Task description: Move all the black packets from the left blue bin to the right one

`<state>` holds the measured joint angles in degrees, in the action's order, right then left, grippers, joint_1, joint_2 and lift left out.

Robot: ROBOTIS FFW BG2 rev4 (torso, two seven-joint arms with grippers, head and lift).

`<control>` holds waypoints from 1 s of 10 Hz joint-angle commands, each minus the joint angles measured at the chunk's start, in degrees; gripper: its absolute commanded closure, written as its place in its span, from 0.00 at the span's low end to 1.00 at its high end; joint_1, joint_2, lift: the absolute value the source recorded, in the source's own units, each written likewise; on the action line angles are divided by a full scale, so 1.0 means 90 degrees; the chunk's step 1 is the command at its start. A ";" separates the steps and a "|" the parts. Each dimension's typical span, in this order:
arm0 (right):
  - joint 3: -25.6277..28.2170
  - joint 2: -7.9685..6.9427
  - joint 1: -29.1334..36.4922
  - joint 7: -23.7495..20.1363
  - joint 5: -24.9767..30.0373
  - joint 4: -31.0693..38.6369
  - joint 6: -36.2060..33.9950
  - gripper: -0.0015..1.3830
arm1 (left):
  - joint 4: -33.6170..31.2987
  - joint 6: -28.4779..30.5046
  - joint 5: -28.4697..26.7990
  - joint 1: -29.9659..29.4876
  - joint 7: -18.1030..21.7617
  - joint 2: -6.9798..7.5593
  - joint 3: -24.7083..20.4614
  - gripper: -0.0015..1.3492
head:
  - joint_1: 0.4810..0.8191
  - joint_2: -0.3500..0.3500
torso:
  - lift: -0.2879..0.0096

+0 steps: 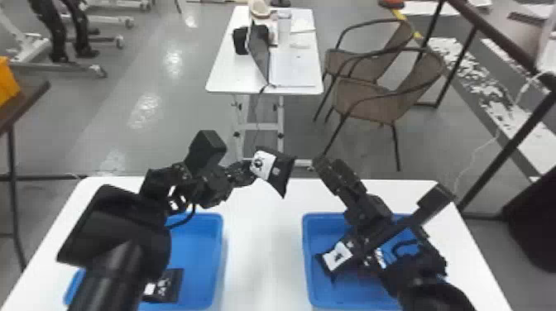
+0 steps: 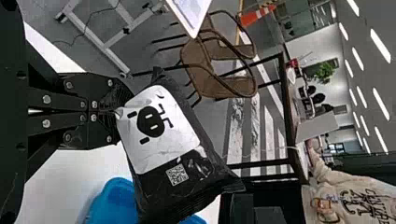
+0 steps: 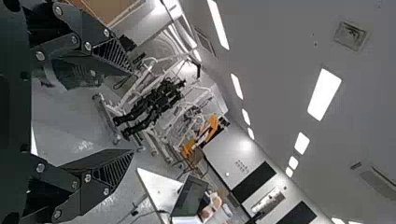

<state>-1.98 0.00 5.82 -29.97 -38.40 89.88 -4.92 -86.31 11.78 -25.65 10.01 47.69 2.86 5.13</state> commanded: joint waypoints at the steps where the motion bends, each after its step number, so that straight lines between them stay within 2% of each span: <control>1: -0.0278 0.0029 -0.0178 0.0000 0.0019 0.0043 0.0000 0.34 | 0.0322 -0.0137 0.0008 0.0216 -0.0016 -0.0123 -0.0004 0.88 | 0.63 0.46 | 0.97; 5: -0.0551 0.0137 -0.0344 0.0000 0.0127 0.0053 -0.0254 0.34 | 0.0713 -0.0323 -0.0051 0.0607 -0.0025 -0.0318 0.0016 0.88 | 0.63 0.50 | 0.97; 8: -0.0600 0.0146 -0.0500 0.0000 0.0302 -0.0113 -0.0303 0.34 | 0.0781 -0.0284 0.0457 0.0685 -0.0084 -0.0328 0.0328 0.88 | 0.63 0.49 | 0.97; 9: -0.0600 0.0146 -0.0559 0.0000 0.0312 -0.0172 -0.0303 0.38 | 0.0791 -0.0284 0.0584 0.0704 -0.0123 -0.0335 0.0445 0.88 | 0.63 0.48 | 0.97; 10: -0.0600 0.0156 -0.0608 0.0000 0.0341 -0.0211 -0.0313 0.56 | 0.0820 -0.0274 0.0662 0.0734 -0.0143 -0.0328 0.0543 0.88 | 0.63 0.46 | 0.97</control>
<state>-7.37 1.36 0.66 -29.96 -35.43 88.18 -7.68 -79.07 9.24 -20.13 16.47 46.43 0.00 9.49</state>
